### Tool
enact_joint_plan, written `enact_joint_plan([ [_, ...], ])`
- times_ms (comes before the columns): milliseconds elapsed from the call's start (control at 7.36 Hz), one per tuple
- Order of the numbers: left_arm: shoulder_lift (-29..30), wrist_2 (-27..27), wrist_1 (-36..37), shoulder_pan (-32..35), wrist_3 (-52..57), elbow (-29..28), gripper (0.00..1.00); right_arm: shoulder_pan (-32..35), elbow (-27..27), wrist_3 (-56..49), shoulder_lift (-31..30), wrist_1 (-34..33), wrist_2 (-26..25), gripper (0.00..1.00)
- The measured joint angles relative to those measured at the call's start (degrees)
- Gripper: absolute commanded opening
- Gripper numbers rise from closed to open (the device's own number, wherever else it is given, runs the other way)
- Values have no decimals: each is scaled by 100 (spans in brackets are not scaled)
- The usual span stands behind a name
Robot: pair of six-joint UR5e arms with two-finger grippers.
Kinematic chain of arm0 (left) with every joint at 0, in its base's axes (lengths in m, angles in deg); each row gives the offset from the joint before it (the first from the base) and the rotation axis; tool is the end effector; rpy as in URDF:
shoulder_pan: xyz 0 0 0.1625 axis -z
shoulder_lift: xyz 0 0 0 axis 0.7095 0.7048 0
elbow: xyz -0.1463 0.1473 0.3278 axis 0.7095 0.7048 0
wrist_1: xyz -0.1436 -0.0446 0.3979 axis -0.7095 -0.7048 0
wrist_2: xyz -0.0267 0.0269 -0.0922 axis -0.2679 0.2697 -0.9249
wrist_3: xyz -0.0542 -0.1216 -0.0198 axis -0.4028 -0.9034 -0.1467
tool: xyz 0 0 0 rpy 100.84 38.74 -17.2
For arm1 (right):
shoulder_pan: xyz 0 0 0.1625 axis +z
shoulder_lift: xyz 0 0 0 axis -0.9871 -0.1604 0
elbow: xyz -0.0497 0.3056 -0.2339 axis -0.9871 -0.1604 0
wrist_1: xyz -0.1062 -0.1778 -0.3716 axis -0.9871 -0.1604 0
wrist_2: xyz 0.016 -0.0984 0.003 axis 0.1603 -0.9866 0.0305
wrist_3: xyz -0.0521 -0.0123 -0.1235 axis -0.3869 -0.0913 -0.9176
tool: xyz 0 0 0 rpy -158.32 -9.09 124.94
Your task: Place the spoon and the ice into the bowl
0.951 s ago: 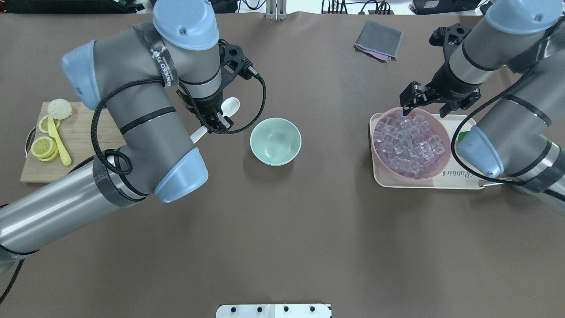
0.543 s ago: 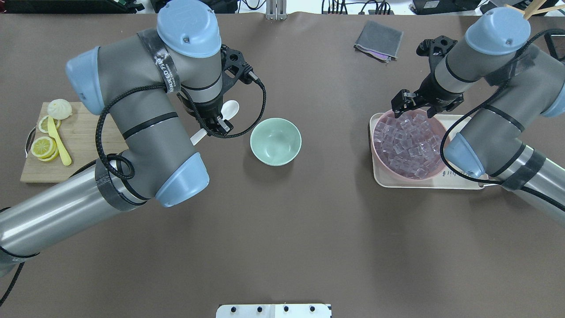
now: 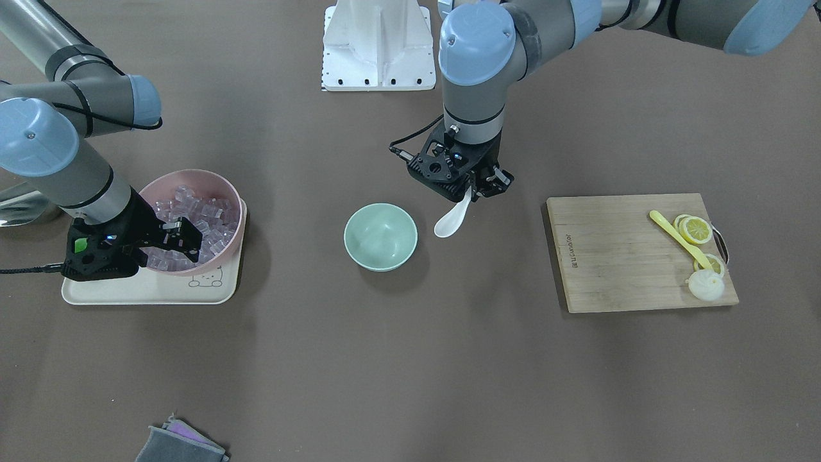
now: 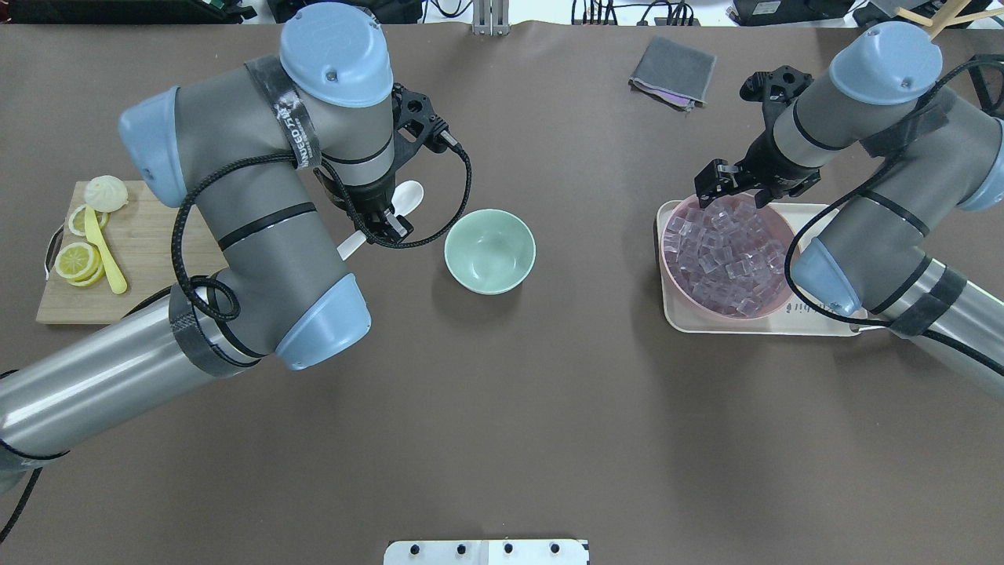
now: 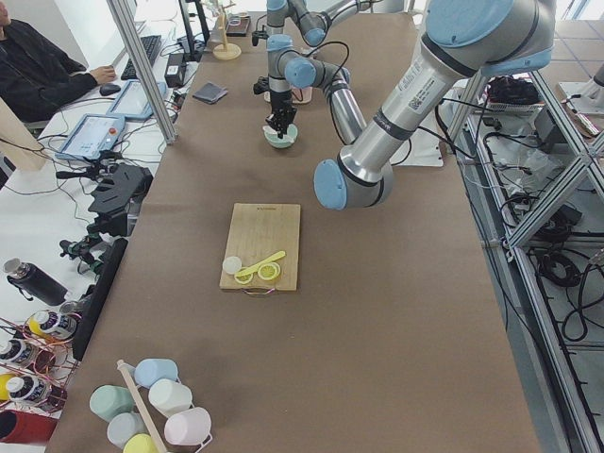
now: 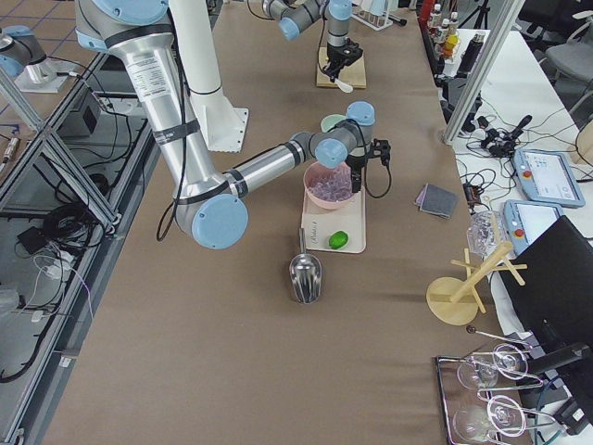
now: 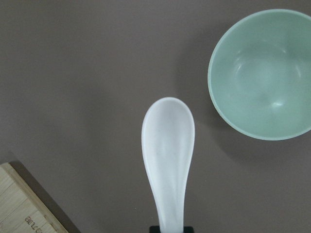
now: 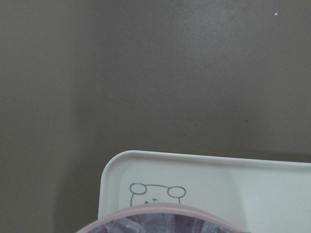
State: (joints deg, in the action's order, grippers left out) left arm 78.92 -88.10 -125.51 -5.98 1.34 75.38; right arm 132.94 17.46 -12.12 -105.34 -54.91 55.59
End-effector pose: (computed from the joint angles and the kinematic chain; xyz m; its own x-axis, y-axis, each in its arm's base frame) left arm 0.4639 -0.4887 0.1543 0.6181 0.6486 -0.4442 -0.4959 0.7601 0.4199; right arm -0.3551 -0.5578 0.3767 0.6626 -0.0321 0.7483 -0.0485 0.9951 0.0857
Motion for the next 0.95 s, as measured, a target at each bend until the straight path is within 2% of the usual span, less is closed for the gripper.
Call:
enact_joint_plan([
  [543,-53,251,-9,-23,6,-8,0,-160,158,233,-40,-11,-71,90],
  [679,-56,258,-9,-26,8,-18,0,-233,167,260,-58,-12,-157,85],
  [951,-59,261,-11,-35,7,-25,0,-281,176,281,-75,-13,-226,82],
])
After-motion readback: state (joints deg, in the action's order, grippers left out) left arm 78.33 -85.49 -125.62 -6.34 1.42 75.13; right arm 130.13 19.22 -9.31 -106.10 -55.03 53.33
